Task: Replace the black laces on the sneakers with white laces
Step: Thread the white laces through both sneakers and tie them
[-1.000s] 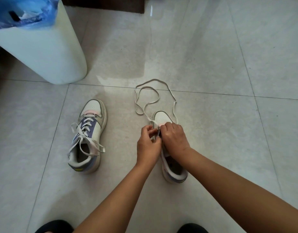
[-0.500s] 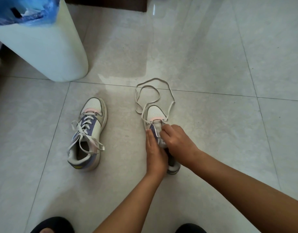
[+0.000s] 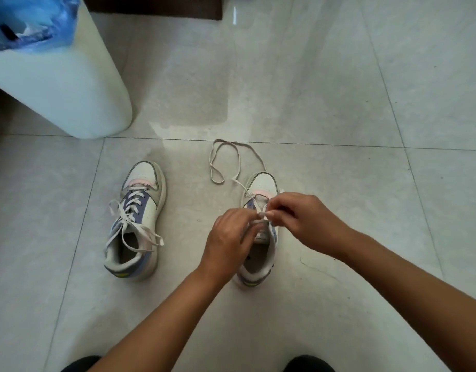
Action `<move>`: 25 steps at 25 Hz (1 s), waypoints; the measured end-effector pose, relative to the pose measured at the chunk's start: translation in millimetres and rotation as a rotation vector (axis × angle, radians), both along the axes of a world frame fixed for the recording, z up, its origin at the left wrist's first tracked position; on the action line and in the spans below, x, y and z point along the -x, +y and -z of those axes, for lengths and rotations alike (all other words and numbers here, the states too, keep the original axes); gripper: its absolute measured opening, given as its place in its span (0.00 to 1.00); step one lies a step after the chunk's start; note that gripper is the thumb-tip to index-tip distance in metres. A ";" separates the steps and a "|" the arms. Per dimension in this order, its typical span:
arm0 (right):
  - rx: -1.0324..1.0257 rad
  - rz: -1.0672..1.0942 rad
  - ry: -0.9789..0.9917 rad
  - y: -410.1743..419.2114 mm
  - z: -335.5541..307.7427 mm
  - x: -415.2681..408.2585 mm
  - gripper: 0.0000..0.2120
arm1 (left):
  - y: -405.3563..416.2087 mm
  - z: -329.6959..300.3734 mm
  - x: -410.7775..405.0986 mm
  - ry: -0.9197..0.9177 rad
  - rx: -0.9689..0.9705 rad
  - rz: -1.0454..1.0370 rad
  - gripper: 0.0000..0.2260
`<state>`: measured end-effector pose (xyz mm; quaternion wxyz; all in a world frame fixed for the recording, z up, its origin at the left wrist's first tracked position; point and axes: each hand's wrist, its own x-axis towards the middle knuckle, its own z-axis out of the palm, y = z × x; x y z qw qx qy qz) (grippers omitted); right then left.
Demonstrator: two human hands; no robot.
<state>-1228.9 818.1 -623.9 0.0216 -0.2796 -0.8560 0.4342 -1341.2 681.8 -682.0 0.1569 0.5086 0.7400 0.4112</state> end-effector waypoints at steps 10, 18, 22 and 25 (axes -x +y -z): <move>0.498 0.430 0.157 -11.4 1.7 9.3 0.03 | 16.3 -25.6 -3.8 -0.617 0.051 -0.279 0.08; 0.902 0.726 0.259 -22.4 3.6 12.3 0.06 | 28.6 -32.7 -14.0 -1.211 0.116 -0.599 0.03; 0.837 0.729 0.246 -25.6 6.5 14.5 0.05 | 31.2 -34.2 -15.8 -1.292 0.136 -0.601 0.02; 0.831 0.743 0.265 -26.0 7.1 17.4 0.06 | 30.8 -37.4 -20.0 -1.166 0.174 -0.558 0.03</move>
